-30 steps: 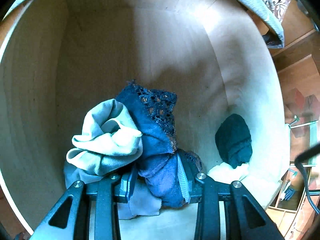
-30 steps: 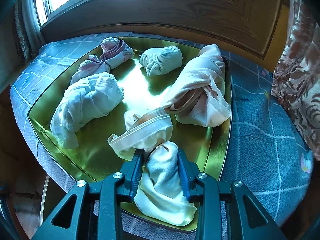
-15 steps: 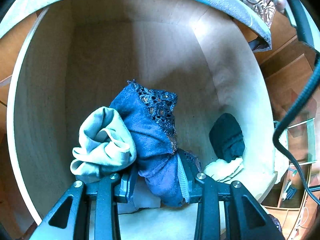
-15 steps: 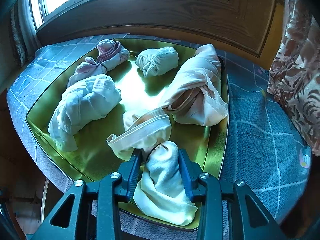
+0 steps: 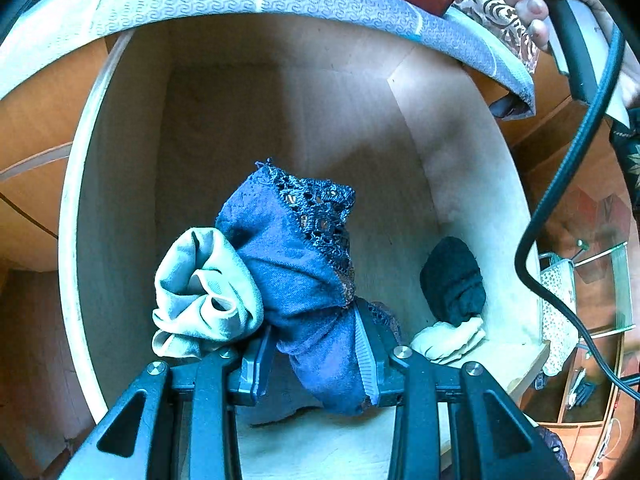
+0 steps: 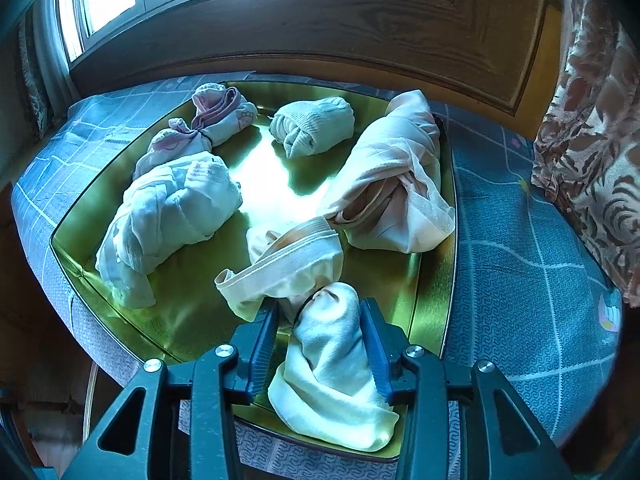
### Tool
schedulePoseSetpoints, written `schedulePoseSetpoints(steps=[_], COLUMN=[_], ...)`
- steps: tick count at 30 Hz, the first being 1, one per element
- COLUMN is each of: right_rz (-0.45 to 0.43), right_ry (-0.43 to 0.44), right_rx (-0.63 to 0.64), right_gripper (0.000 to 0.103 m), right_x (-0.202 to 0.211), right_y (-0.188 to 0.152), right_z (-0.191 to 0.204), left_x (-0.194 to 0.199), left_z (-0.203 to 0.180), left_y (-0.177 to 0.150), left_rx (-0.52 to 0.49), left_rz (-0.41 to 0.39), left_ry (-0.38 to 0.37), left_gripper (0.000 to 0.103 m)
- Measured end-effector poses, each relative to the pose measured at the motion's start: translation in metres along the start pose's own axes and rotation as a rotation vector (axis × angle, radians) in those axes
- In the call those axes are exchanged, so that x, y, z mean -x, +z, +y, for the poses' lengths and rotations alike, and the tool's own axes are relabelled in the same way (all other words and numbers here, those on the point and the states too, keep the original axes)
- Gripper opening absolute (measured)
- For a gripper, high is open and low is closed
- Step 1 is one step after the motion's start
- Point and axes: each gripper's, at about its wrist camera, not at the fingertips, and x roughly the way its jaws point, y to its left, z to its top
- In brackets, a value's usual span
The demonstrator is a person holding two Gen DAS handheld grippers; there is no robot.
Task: Take underwear out of drawer
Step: 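Open the right gripper on the white sock in the tin box while the left lifts the navy garment, then move the right tool down into the drawer toward the black sock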
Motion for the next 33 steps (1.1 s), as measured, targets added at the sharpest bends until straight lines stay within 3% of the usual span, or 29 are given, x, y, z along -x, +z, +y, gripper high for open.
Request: schedulePoseSetpoints(steps=[5, 10, 25, 33], right_rz=[-0.005, -0.038, -0.150, -0.156], right_ry=[0.024, 0.025, 0.041, 0.060], right_rx=[-0.013, -0.006, -0.020, -0.034], right_gripper=[0.052, 0.072, 0.073, 0.074], right_x=[0.002, 0.010, 0.061, 0.076], right_y=[0.000, -0.002, -0.026, -0.056], right_z=[-0.001, 0.002, -0.018, -0.035], left_x=[0.002, 0.007, 0.032, 0.034], left_z=[0.000, 0.004, 0.006, 0.007], left_y=[-0.005, -0.010, -0.018, -0.018], left_rx=[0.002, 0.006, 0.008, 0.011], left_rz=[-0.017, -0.031, -0.099, -0.102], left_ry=[-0.002, -0.005, 0.004, 0.007], left_gripper=[0.036, 0.036, 0.036, 0.036])
